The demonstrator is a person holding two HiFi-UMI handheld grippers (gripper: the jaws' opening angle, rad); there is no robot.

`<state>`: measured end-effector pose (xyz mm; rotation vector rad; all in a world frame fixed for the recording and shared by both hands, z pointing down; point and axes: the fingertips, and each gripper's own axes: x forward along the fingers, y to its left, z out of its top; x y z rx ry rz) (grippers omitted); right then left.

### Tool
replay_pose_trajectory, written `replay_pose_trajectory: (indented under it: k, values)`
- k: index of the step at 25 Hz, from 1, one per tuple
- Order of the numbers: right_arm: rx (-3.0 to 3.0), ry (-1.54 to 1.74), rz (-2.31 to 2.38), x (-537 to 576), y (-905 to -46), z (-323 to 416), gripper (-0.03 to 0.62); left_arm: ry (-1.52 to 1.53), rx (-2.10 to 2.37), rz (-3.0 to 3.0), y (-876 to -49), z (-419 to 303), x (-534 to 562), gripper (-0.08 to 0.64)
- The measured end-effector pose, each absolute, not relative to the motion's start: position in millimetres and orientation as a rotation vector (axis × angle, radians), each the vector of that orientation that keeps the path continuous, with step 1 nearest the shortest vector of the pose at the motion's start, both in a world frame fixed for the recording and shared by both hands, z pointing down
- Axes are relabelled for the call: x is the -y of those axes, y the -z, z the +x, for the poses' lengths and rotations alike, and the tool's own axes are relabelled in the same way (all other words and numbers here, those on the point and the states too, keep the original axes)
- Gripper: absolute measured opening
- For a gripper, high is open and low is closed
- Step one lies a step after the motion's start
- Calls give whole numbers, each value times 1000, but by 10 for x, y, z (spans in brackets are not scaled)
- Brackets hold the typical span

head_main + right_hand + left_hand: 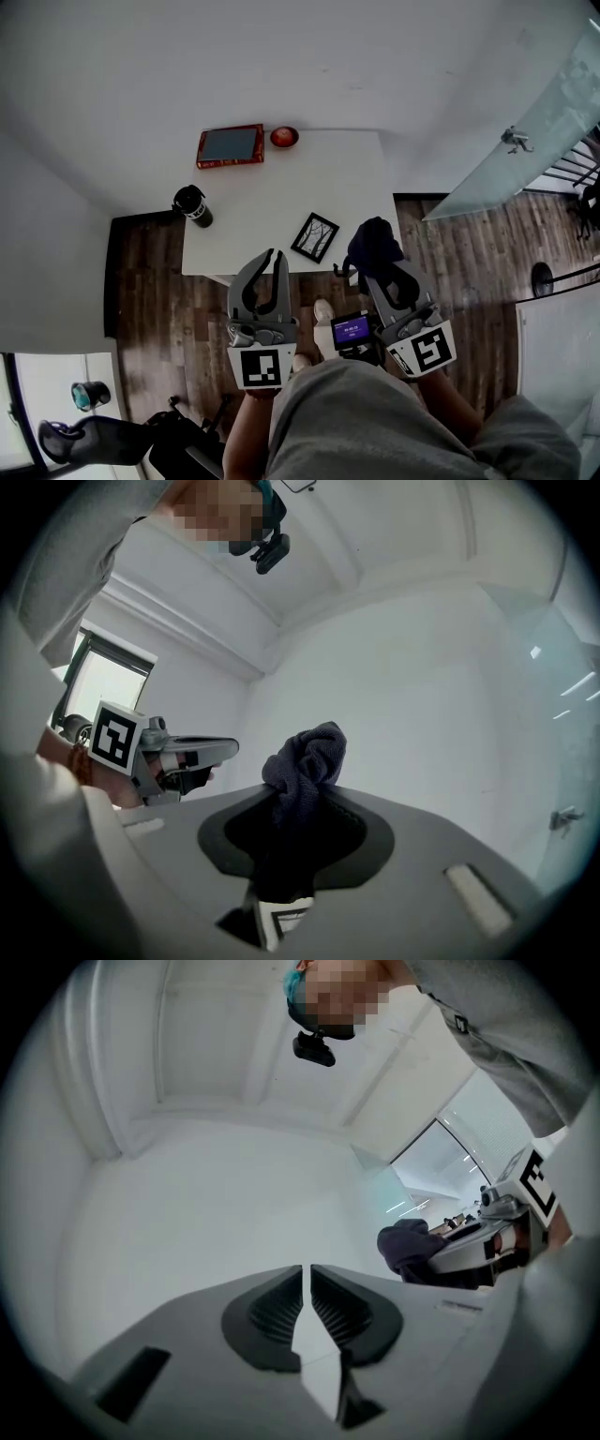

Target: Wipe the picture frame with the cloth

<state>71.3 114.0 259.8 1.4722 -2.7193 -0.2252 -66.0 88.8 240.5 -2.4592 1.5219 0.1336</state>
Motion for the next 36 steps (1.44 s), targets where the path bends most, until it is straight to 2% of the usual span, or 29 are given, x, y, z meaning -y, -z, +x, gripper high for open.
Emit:
replay_pose_trajectory:
  k: [4, 18, 36]
  values:
    - [2710, 204, 1456, -1402, -2677, 630, 101, -138, -1510, -2449, -2434, -702, -1117, -6]
    - [2683, 167, 1408, -2026, -2851, 325, 97, -112, -1465, -2572, -2740, -803, -1688, 0]
    - [2704, 133, 1291, -2106, -2873, 113, 95, -144, -1506, -2611, -2901, -1022, -1799, 0]
